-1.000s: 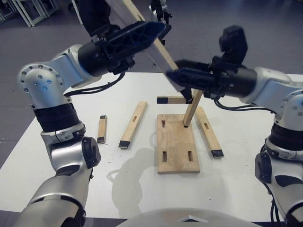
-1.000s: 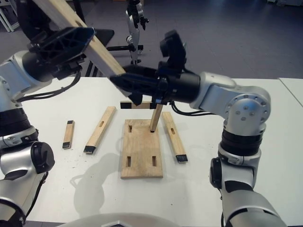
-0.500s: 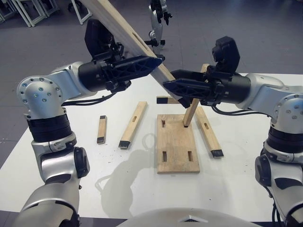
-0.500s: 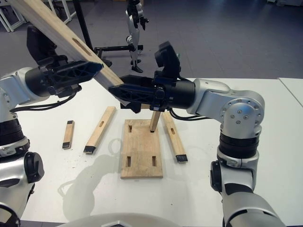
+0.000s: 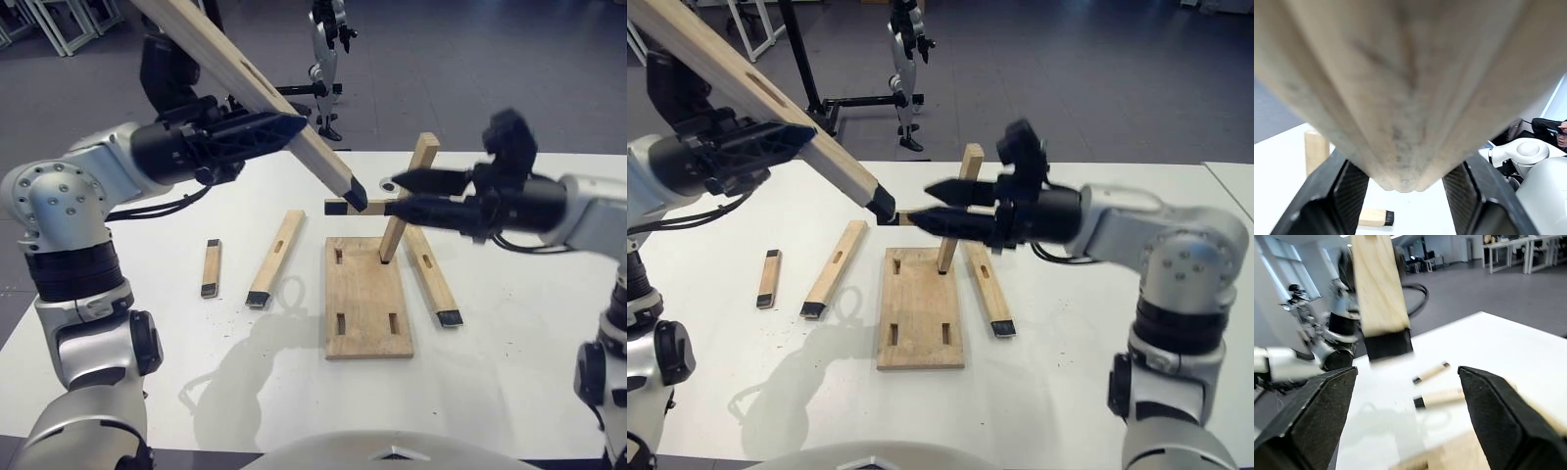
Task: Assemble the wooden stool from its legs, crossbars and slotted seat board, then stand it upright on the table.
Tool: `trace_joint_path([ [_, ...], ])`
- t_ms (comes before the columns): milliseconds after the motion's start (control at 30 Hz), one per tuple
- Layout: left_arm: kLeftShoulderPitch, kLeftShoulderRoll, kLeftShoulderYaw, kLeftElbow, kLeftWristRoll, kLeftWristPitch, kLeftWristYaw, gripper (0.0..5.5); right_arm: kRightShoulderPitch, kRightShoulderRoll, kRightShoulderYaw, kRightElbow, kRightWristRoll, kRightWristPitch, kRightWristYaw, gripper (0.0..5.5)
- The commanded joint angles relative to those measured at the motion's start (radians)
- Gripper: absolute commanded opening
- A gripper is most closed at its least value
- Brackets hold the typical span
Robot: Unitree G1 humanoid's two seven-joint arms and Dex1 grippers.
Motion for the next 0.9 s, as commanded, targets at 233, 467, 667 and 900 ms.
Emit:
trace_joint_path([
  [233,-0.017,0.037,0.037,-0.054,-0.005,-0.043,0.028,2.07,0.356,-0.026,0.444,-0.205,-0.646,-0.197,-0.340,3.78],
  [467,-0.064,0.023,0.006,-0.074,0.044,-0.104,0.085,2.07,0.439,-0.054,0.539,-0.204,-0.785,-0.245,-0.284,3.78],
  [667,-0.052,0.036,-0.002,-0.081,0.049,-0.116,0.074,2.07,0.454,-0.102,0.549,-0.206,-0.829,-0.273,-0.179,3.78],
  [900,-0.046,0.049,-0.008,-0.063,0.065,-0.133,0.056,2.07,0.480,-0.236,0.555,-0.240,-0.868,-0.320,-0.017,3.78],
])
